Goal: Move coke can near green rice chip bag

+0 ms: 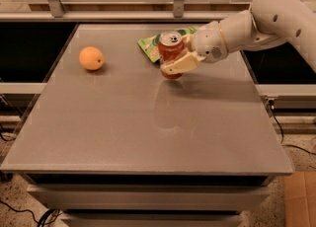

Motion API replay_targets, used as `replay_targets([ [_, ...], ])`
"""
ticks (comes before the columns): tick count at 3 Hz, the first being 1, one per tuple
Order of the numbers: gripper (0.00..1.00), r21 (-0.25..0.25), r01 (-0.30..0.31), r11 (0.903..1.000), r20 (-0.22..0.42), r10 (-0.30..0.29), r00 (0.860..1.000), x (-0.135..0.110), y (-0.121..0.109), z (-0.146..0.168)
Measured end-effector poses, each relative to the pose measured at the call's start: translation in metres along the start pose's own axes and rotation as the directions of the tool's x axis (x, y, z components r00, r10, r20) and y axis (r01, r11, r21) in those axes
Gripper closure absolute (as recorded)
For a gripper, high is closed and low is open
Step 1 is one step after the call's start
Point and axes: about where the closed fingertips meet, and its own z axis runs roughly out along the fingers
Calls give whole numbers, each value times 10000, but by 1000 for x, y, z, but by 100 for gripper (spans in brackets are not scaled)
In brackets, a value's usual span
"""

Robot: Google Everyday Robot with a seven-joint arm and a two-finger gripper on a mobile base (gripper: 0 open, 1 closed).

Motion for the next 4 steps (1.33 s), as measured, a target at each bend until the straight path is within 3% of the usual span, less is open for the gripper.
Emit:
replay_targets([
  [2, 100, 1031, -551, 9931, -404, 596, 9974, 11, -32, -6],
  [4, 100, 1483, -1188, 9818, 78, 1189, 9929, 27, -57, -1],
])
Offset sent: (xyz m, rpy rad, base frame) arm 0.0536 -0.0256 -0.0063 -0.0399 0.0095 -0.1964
